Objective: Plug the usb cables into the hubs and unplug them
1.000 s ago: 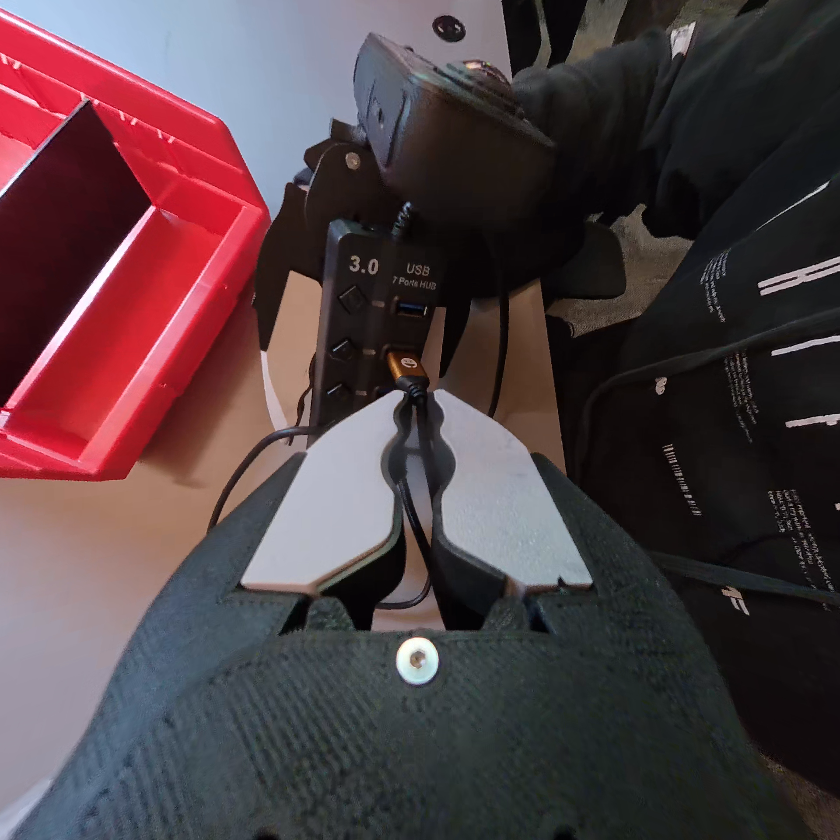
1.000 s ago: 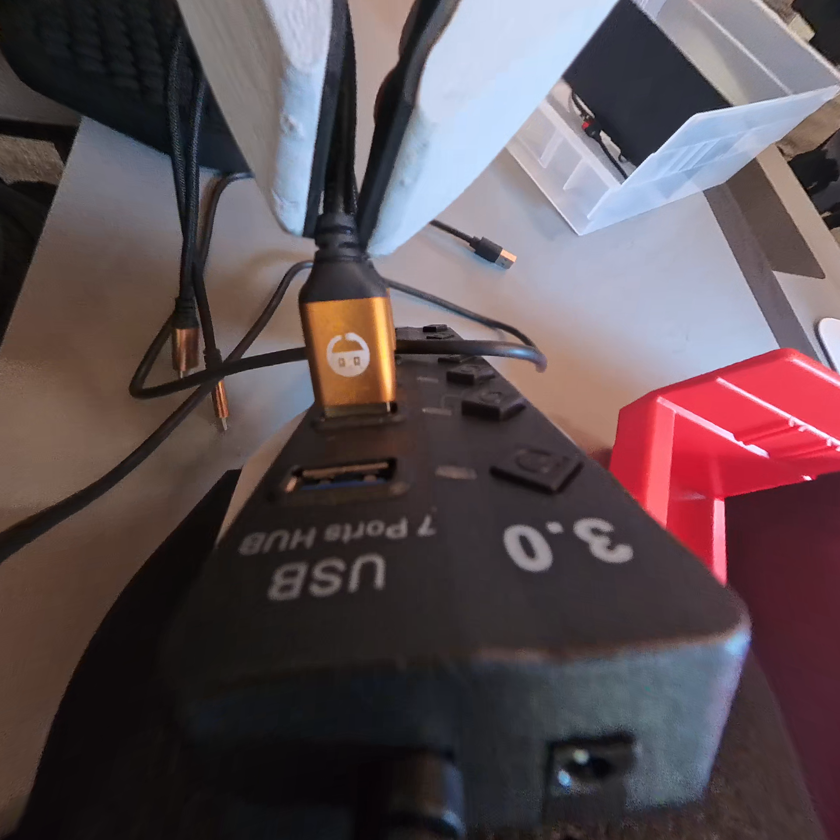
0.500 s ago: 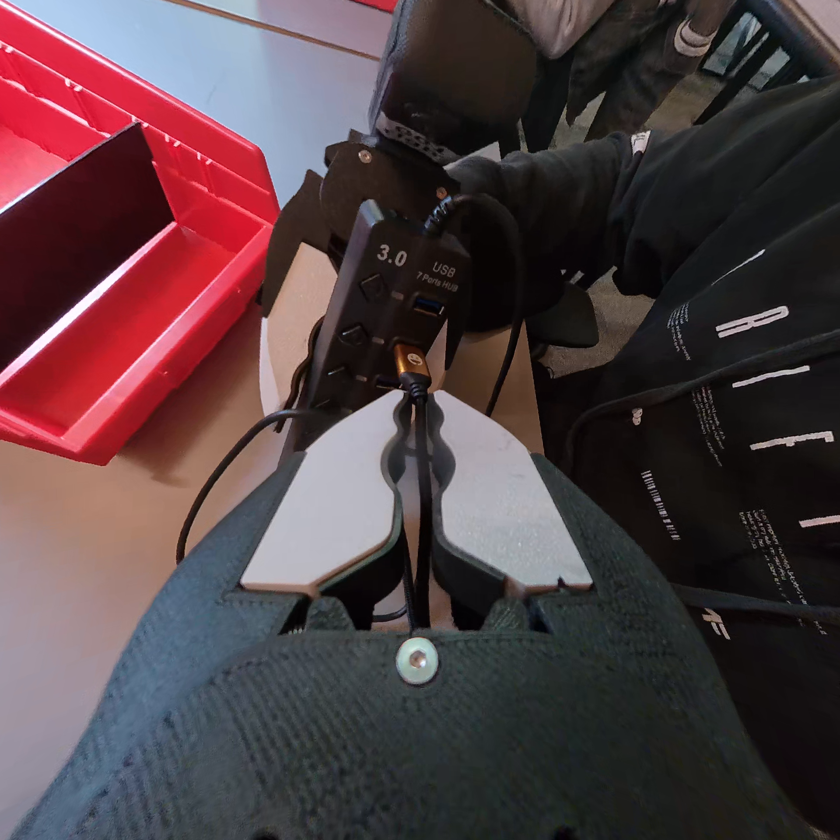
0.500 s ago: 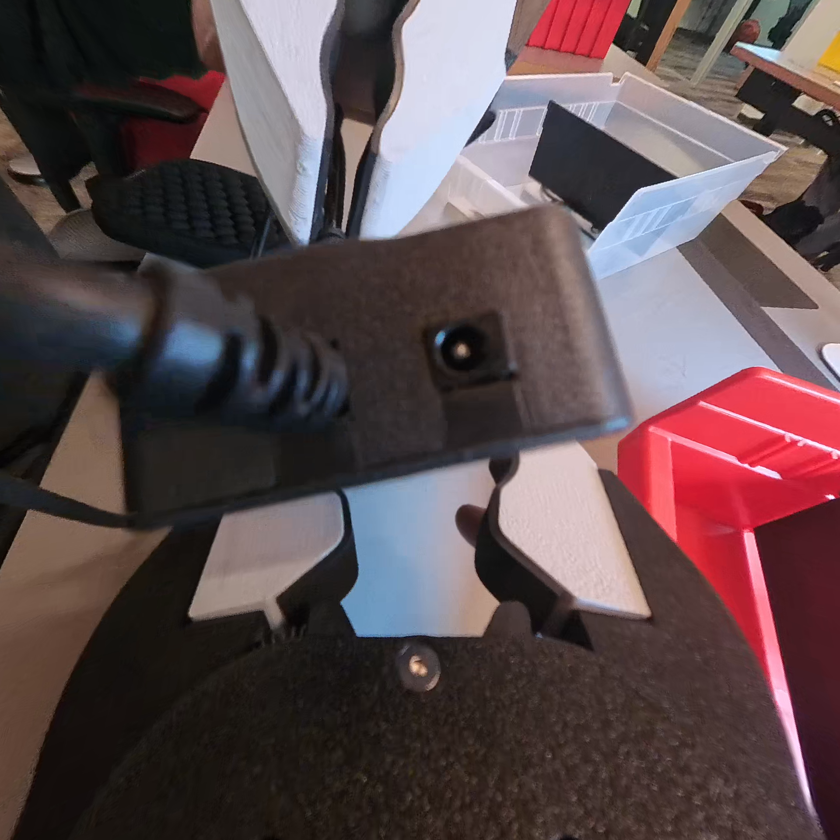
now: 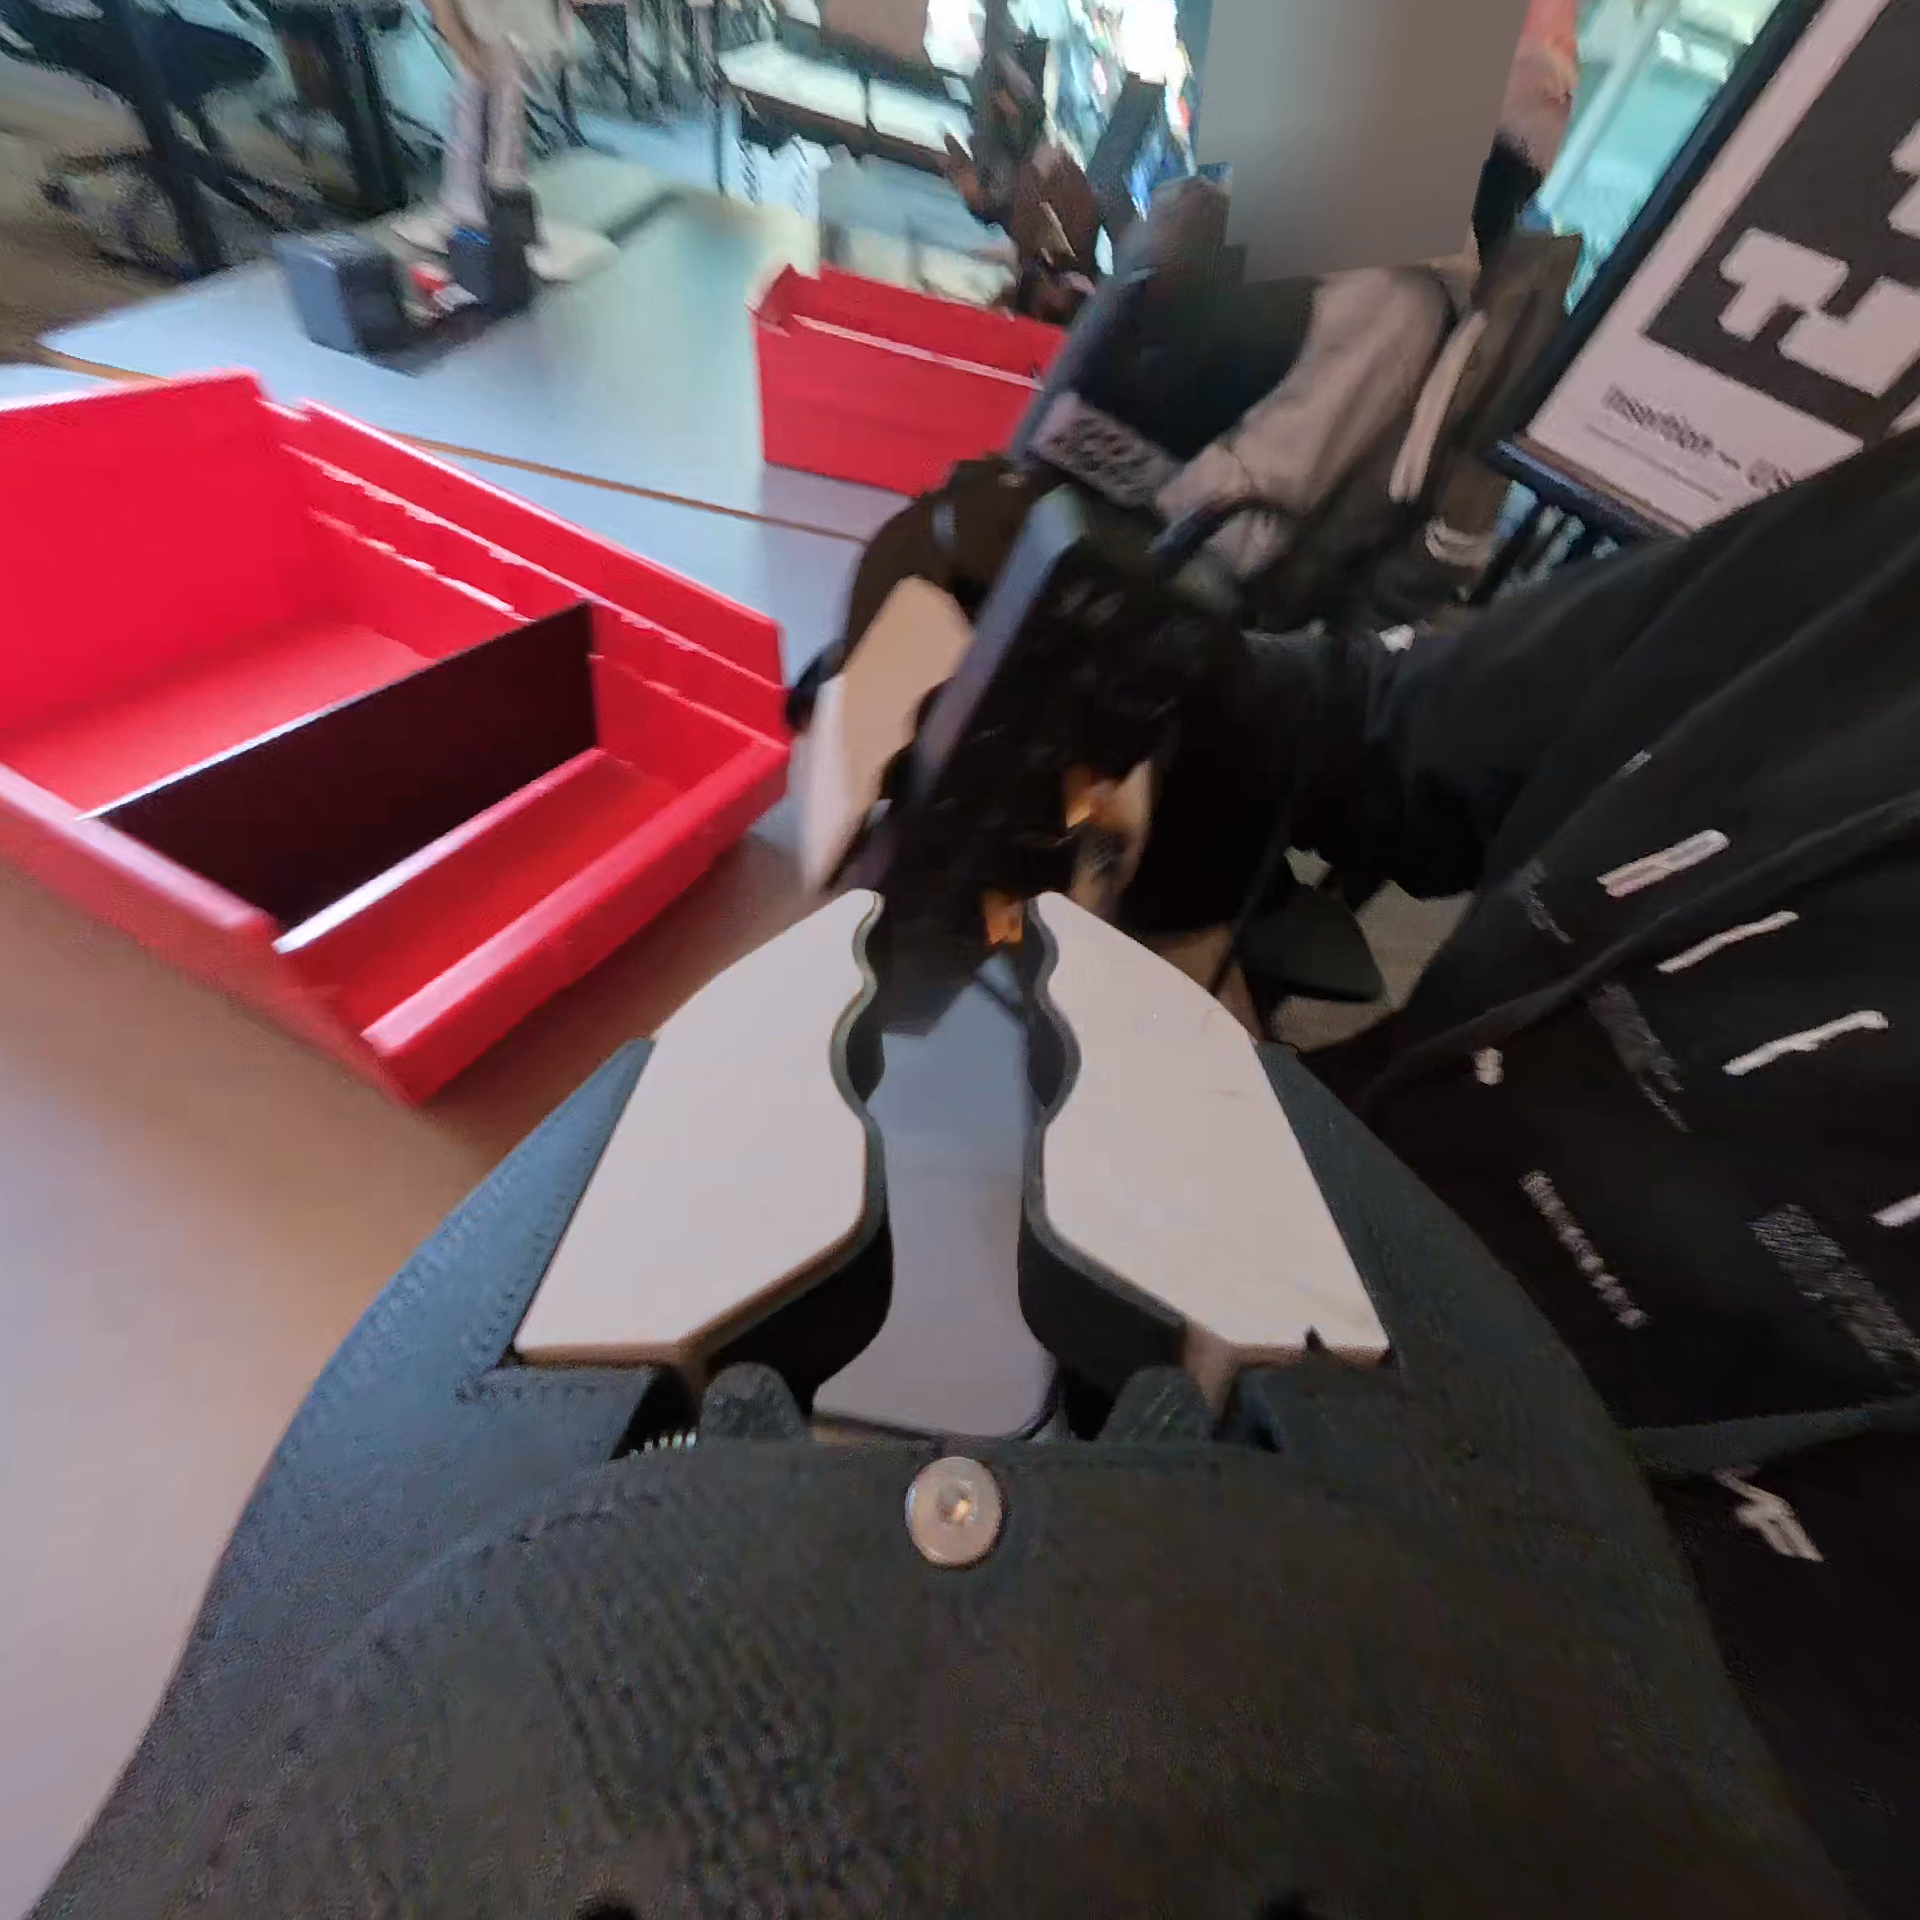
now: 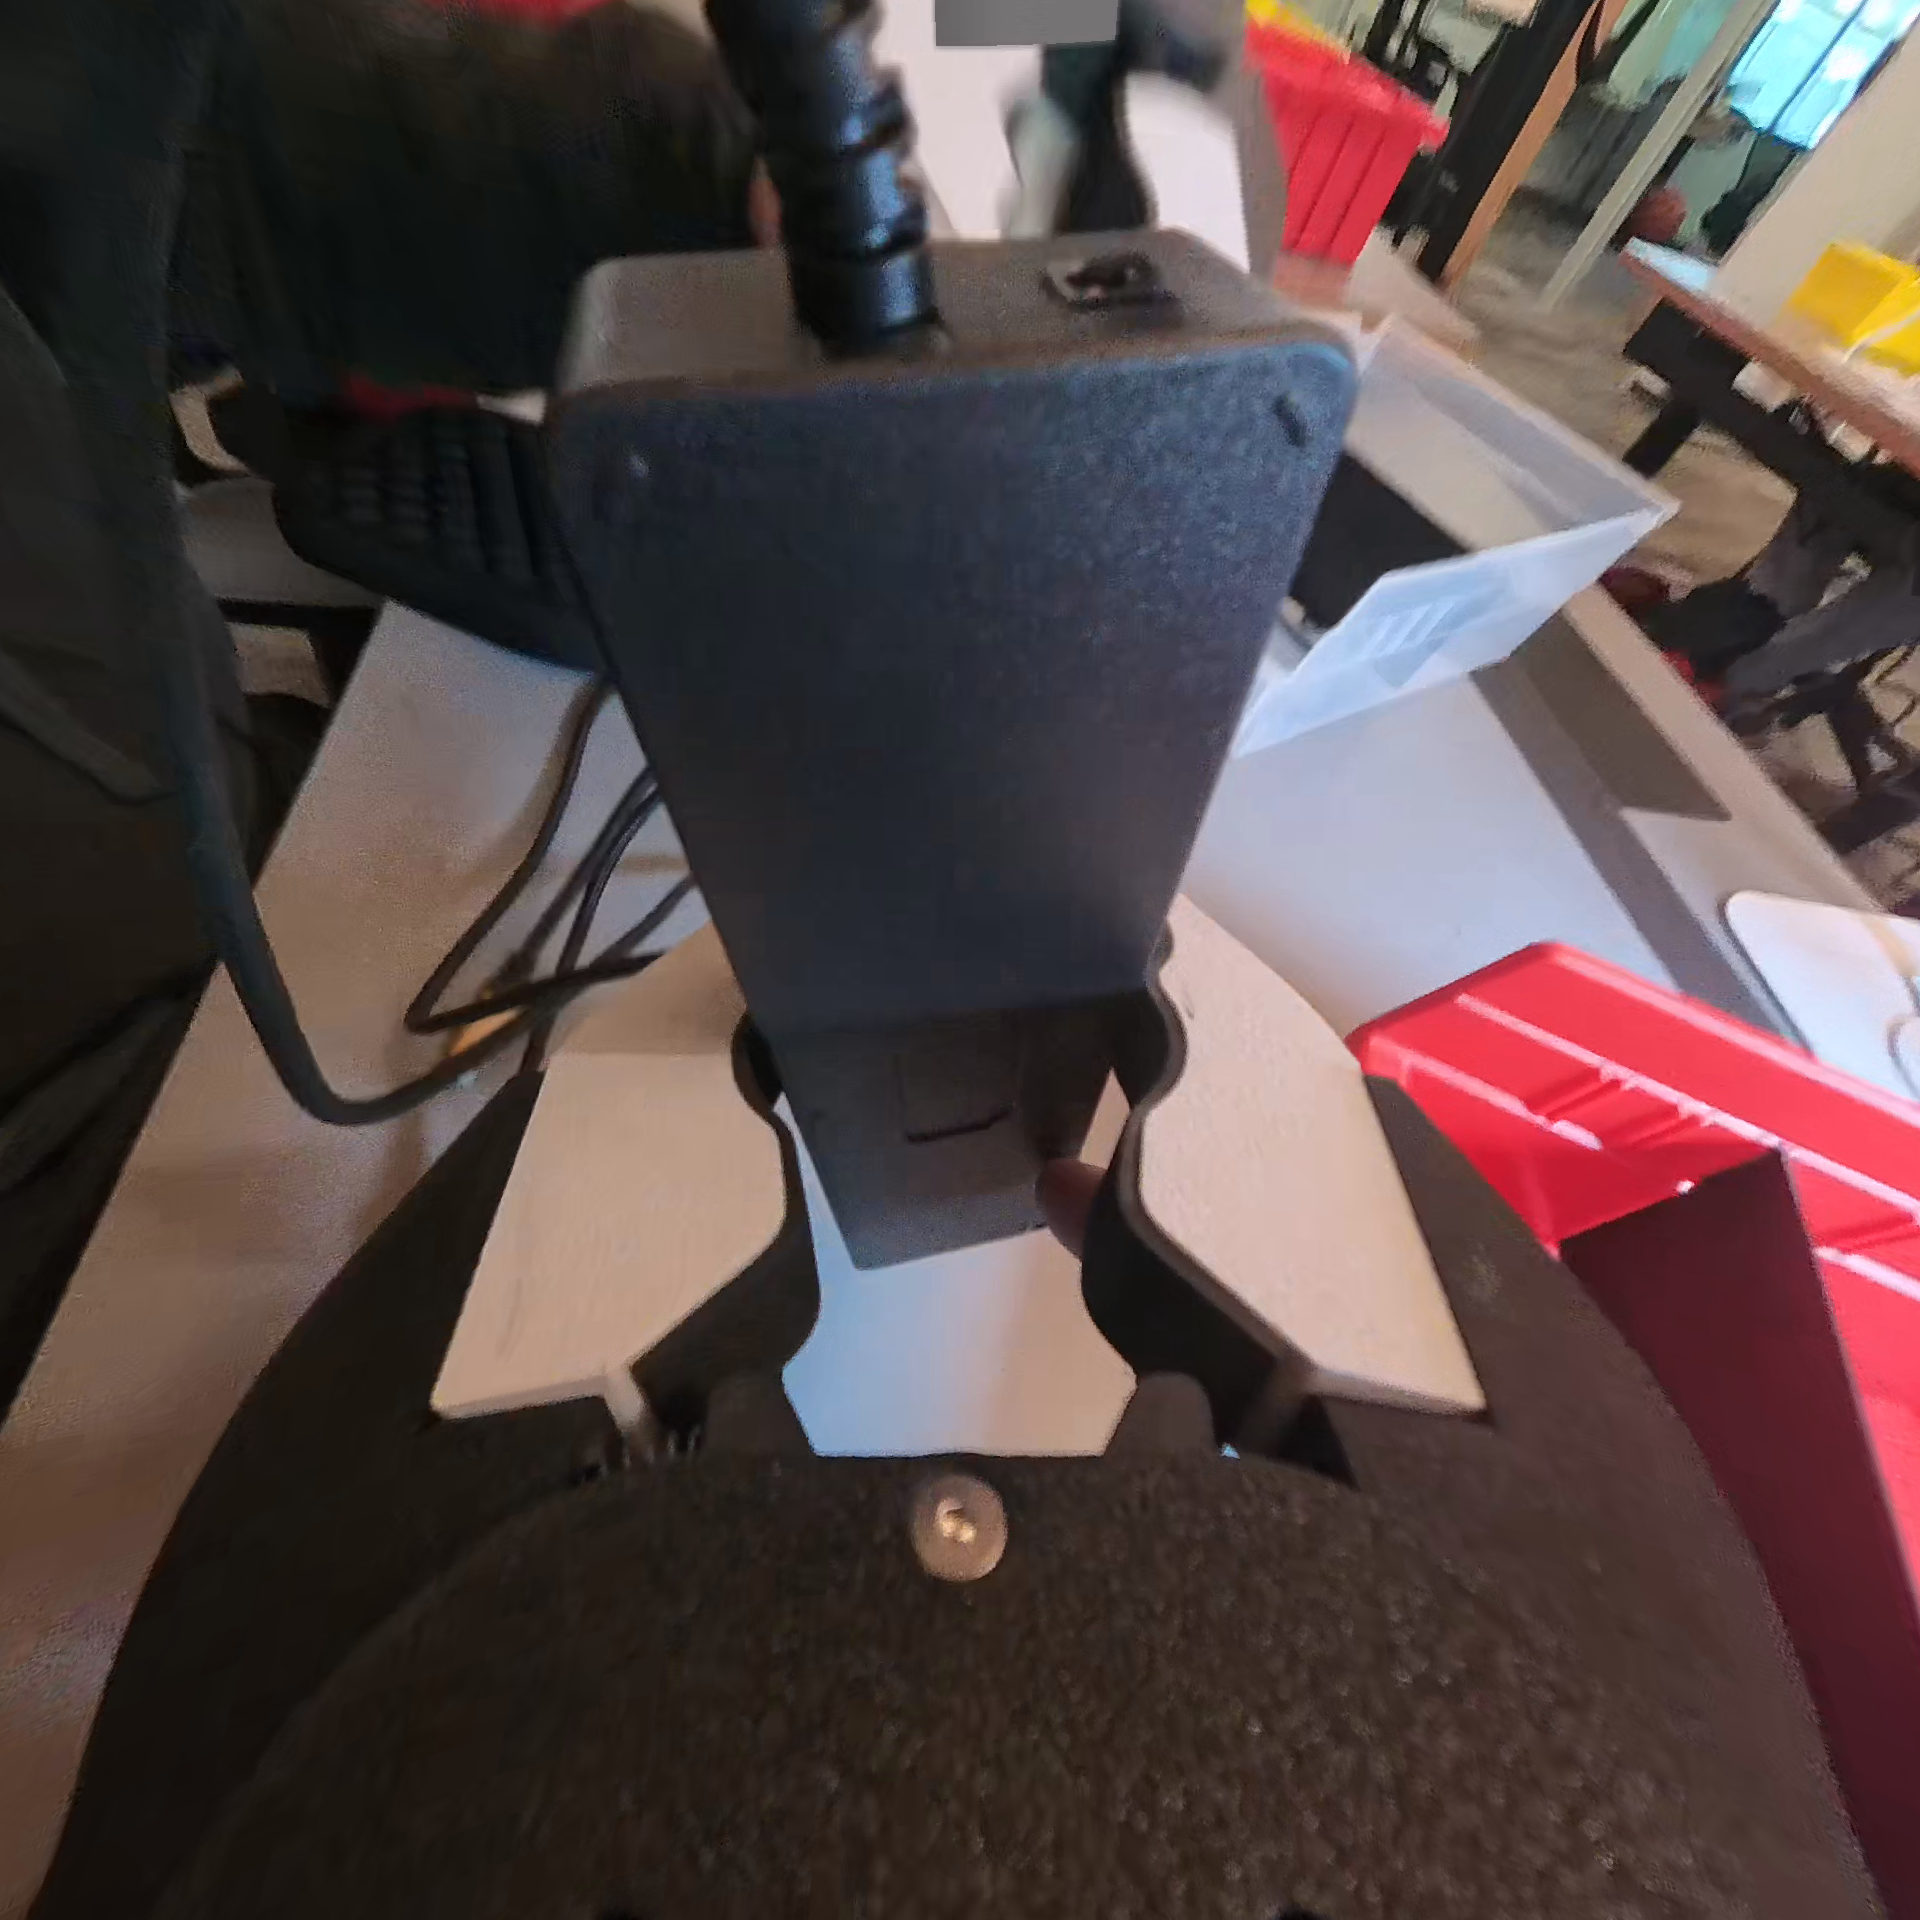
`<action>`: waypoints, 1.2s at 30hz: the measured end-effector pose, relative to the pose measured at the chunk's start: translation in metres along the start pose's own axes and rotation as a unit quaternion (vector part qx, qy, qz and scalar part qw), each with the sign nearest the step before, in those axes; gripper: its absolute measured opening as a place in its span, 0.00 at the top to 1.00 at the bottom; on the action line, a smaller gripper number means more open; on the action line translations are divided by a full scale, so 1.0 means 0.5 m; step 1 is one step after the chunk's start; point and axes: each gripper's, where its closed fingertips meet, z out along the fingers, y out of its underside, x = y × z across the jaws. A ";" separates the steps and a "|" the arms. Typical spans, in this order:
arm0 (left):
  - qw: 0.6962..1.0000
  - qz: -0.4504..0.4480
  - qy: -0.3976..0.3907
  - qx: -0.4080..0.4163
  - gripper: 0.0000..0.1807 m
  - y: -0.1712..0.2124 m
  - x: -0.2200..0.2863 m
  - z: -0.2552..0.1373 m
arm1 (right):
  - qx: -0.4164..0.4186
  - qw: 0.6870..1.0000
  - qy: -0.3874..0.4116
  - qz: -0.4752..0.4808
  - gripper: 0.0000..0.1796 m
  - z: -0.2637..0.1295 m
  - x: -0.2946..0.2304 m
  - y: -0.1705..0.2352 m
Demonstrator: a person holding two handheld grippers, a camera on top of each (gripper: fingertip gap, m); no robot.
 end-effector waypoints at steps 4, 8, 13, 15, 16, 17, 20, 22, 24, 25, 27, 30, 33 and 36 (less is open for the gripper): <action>0.996 -0.080 0.041 0.027 0.83 0.078 -0.065 -0.002 | 0.071 0.997 -0.025 -0.010 0.65 -0.016 -0.002 -0.078; 0.973 -0.111 0.194 0.065 0.72 0.086 0.007 0.050 | 0.210 0.974 -0.088 -0.010 0.65 -0.020 -0.031 -0.190; 0.926 -0.142 0.307 0.170 0.78 0.014 0.074 0.022 | 0.271 0.955 -0.116 0.026 0.65 -0.009 -0.024 -0.229; 0.916 -0.165 0.294 0.216 0.81 0.001 0.062 -0.005 | 0.241 0.964 -0.099 0.048 0.65 -0.002 -0.005 -0.211; 0.919 -0.182 0.273 0.219 0.82 -0.001 0.050 -0.014 | 0.209 0.973 -0.078 0.055 0.65 0.004 0.011 -0.191; 0.931 -0.186 0.232 0.210 0.85 0.004 0.031 -0.018 | 0.173 0.983 -0.047 0.052 0.66 0.007 0.029 -0.168; 0.963 -0.149 0.138 0.175 0.86 0.021 -0.011 -0.046 | 0.070 0.995 0.043 0.047 0.64 -0.001 0.077 -0.104; 0.972 -0.136 0.110 0.160 0.86 0.024 -0.020 -0.064 | 0.034 0.996 0.060 0.054 0.65 -0.026 0.089 -0.076; 0.979 -0.126 0.082 0.140 0.86 0.025 -0.029 -0.078 | -0.038 0.995 0.082 0.048 0.64 -0.063 0.108 -0.023; 0.982 -0.125 0.062 0.125 0.86 0.028 -0.036 -0.081 | -0.077 0.992 0.089 0.050 0.62 -0.088 0.117 0.005; 0.991 -0.116 0.000 0.072 0.86 0.046 -0.055 -0.081 | -0.122 0.984 0.121 0.052 0.63 -0.146 0.145 0.028; 0.995 -0.088 -0.040 0.011 0.86 0.063 -0.052 -0.067 | -0.137 0.983 0.120 0.029 0.62 -0.185 0.145 -0.041; 0.996 -0.071 -0.037 -0.027 0.86 0.057 -0.027 -0.043 | -0.185 0.978 0.072 -0.061 0.59 -0.135 0.100 -0.122; 0.996 -0.029 -0.046 -0.073 0.86 0.036 0.000 -0.016 | -0.233 0.963 -0.003 -0.136 0.55 -0.038 0.042 -0.154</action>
